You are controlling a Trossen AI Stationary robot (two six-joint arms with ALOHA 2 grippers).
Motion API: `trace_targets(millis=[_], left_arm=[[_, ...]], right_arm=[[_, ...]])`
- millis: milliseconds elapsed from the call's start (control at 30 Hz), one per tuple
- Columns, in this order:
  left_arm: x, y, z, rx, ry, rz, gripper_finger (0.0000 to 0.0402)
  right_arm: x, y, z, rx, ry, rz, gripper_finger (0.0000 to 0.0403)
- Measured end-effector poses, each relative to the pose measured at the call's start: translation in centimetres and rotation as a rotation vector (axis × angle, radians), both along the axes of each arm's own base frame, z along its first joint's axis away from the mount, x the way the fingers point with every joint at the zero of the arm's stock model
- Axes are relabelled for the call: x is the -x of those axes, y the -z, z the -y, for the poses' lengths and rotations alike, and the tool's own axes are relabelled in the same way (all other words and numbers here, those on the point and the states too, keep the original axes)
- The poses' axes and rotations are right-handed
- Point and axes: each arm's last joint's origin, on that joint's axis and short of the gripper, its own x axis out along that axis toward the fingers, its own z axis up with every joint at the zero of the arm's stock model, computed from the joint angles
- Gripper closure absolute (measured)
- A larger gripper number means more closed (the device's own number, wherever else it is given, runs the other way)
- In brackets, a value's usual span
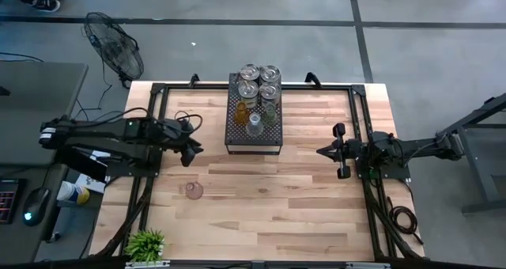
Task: Pick & Place candle stick holders
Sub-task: Put the pink candle holder on the black shelf
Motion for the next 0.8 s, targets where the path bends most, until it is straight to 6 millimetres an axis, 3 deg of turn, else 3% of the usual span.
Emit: trace_targets(millis=[267,467,633,800], left_arm=[[-0.9,-0.2,0.4,0.301,-0.106,-0.294,0.0273],[-1.6,0.1,0.6,0.415,-0.208,-0.512,0.0273],[-2.7,0.2,1.3,0.464,-0.19,-0.576,0.0273],[-3.7,-1.0,2.8,0.468,-0.165,-0.573,0.0273]], right_arm=[[0.0,0.0,0.0,0.0,0.002,0.0,0.0403],[0.0,0.0,0.0,0.0,0.002,0.0,0.0402],[0.0,0.0,0.0,0.0,0.002,0.0,0.0402],[0.0,0.0,0.0,0.0,0.001,0.0,0.0402]])
